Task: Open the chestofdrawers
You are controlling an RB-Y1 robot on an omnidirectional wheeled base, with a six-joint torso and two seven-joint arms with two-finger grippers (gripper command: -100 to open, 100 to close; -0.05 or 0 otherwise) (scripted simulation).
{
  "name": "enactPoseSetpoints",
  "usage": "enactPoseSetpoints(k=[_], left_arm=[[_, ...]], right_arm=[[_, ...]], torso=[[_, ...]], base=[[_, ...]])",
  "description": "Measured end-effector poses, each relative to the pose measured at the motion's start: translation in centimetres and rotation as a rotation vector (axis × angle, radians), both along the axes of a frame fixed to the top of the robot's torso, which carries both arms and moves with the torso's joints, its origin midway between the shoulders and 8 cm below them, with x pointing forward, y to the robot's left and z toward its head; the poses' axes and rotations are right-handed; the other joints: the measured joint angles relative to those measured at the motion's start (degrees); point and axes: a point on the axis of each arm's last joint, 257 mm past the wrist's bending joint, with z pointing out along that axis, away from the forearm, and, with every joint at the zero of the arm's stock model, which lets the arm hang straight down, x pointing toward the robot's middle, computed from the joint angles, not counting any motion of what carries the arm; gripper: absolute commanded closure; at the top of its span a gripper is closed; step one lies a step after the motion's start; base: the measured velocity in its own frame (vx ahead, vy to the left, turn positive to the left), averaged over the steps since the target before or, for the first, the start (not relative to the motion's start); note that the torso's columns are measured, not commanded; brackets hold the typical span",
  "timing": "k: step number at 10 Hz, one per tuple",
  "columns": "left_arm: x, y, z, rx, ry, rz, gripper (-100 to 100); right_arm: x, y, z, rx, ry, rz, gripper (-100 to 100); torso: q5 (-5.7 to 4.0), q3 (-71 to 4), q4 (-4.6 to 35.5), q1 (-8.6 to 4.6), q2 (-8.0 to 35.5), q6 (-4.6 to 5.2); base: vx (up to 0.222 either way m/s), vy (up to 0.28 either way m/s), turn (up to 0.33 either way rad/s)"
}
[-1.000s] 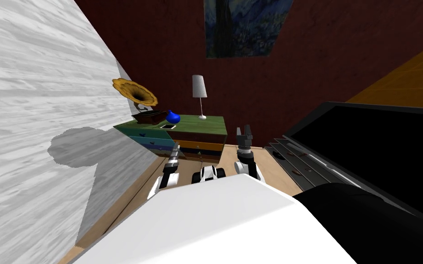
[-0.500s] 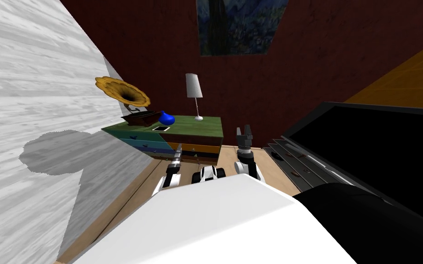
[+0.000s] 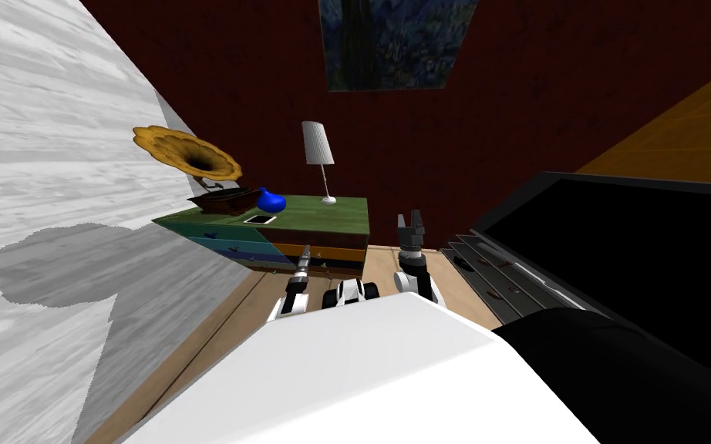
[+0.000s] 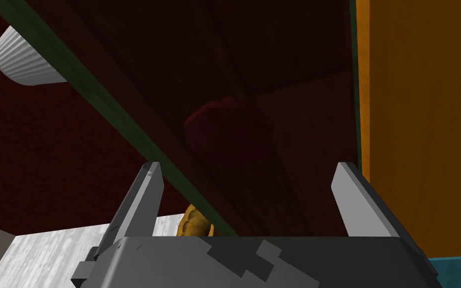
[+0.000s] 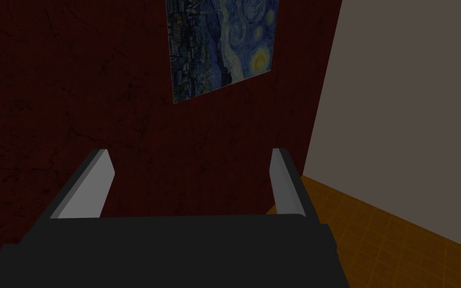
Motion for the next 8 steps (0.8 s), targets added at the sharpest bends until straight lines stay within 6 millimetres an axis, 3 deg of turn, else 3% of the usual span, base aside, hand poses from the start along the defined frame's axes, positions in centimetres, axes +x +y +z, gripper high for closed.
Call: enactPoseSetpoints(k=[1,5,6,7,8], left_arm=[[0.0,-0.1,-0.1,0.000,0.001,0.000,-100],[1.6,5.8,-0.3,0.060,-0.004,0.079,-100],[2.0,7.5,-0.1,0.073,-0.009,0.107,-100],[2.2,8.1,-0.9,0.075,0.005,0.121,-100],[2.8,10.1,-0.7,0.092,-0.002,0.148,-100]], right_arm=[[0.0,0.0,0.0,0.000,0.000,0.000,0],[0.0,0.0,0.0,0.000,0.000,0.000,0],[0.0,0.0,0.0,0.000,0.000,0.000,0],[0.0,0.0,0.0,0.000,0.000,0.000,0],[0.0,0.0,0.0,0.000,0.000,0.000,0]], torso=[[0.03,0.04,0.02,0.19,0.08,-0.01],[0.01,0.06,0.03,0.06,0.13,0.04],[0.01,0.02,0.01,0.04,0.02,-0.01],[0.00,-0.13,-0.06,0.00,-0.24,-0.05],[0.00,-0.05,-0.02,0.02,-0.04,0.06]], base=[[-0.096,0.025,-0.332],[-0.127,0.040,-0.304],[-0.063,0.014,-0.050],[-0.121,0.009,-0.366],[-0.126,0.015,-0.368]])
